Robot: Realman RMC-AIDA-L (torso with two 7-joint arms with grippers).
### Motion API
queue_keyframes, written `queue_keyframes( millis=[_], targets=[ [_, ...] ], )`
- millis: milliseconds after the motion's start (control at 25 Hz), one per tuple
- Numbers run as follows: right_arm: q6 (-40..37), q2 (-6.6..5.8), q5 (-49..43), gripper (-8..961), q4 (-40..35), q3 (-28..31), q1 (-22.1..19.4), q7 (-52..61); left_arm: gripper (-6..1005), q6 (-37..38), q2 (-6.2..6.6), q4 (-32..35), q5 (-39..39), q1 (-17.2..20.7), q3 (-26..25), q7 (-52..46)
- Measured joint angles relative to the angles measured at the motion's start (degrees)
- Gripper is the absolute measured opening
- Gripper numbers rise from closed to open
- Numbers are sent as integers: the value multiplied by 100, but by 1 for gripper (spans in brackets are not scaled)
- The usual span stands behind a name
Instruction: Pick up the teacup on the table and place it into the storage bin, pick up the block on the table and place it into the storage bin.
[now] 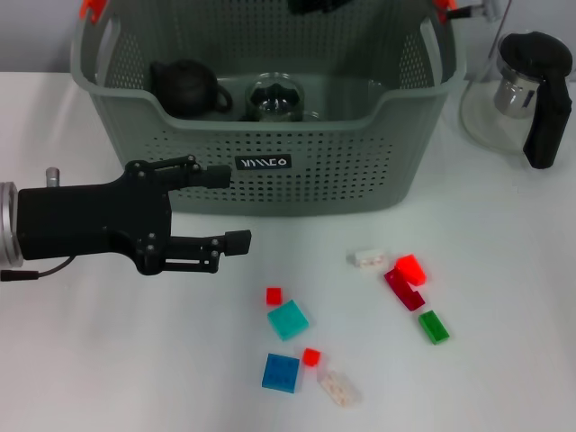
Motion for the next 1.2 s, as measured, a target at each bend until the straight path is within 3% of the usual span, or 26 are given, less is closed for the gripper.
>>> queue_keyframes(
  millis=[120,480,840,1040,1200],
  targets=[
    [361,20,390,443,60,-451,-103,-70,862,-30,0,0,0,0,-9,22],
    [1785,29,1412,634,69,-1593,-546,-240,862,-88,9,-27,-3,-6,-199,124],
    [2335,31,1641,701,-158,-1725,-951,-240,861,-172,-7,-42,-31,49,-281,182],
    [2313,28,1706,703,-812,-1750,-1428,-237,861,-212,-24,-46,-59,51,-282,190],
    [1534,1,1855,703,-1465,-1646,-1875,-191,861,-223,-27,-57,-75,40,-282,177]
  ],
)
